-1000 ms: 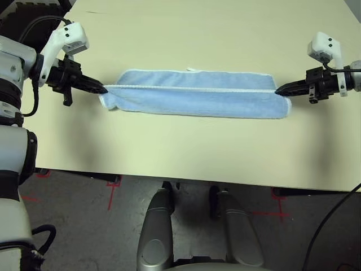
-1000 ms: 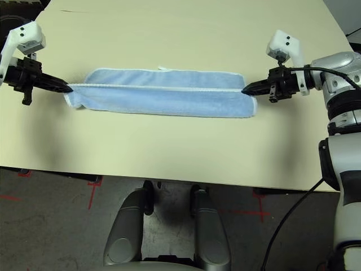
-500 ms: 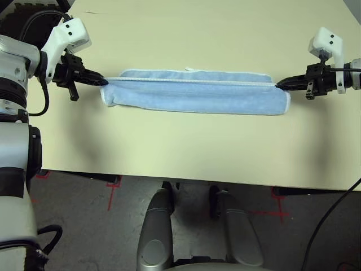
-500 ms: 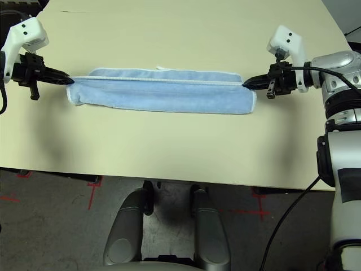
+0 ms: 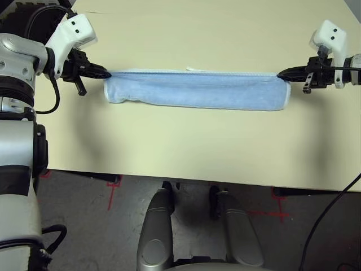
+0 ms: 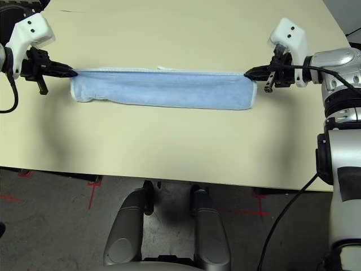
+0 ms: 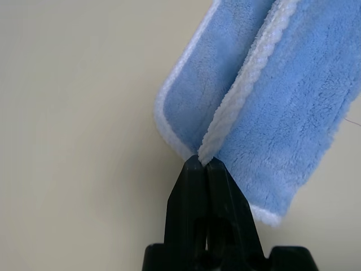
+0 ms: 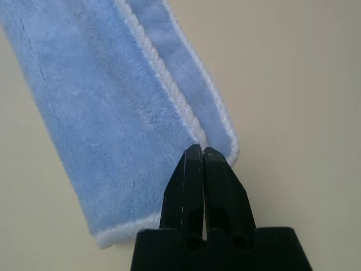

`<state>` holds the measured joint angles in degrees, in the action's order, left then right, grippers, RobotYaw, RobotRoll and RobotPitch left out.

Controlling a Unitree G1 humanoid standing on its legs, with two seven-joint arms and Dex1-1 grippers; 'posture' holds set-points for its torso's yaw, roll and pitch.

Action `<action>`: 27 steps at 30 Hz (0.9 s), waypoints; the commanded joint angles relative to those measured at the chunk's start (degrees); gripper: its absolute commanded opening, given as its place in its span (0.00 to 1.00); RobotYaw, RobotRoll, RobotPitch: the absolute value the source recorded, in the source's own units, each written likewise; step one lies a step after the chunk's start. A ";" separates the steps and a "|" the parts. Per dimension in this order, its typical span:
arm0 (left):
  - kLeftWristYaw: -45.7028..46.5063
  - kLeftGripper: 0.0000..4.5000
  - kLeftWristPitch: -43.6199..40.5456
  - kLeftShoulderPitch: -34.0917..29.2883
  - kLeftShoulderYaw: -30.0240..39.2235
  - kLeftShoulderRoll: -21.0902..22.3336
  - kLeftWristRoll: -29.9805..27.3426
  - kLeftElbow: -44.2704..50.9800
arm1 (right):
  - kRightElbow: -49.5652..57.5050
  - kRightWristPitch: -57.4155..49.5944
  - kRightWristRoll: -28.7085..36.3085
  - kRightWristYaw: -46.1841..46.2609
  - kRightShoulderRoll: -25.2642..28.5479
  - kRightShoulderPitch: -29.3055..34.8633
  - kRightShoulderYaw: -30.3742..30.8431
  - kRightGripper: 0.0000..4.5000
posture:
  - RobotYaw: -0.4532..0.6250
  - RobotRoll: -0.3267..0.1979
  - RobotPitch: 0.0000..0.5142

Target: Fold the towel and set it aside.

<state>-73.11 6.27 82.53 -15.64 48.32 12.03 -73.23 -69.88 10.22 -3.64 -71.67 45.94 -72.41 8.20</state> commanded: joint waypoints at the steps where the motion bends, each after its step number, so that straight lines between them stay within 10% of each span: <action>1: 1.88 0.01 0.70 0.46 0.19 0.03 2.50 -2.04 | -1.54 -0.61 -2.57 1.63 1.15 0.44 0.21 0.00 | 0.44 0.62 0.58; 27: 11.41 0.01 0.25 0.16 2.62 -4.41 4.62 -3.09 | -1.68 -1.23 -6.37 11.34 -1.75 0.14 -0.54 0.00 | 0.43 0.62 0.59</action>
<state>-62.48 6.48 82.55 -13.36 43.57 15.54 -75.13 -70.37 9.42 -9.30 -61.17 43.43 -72.93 8.22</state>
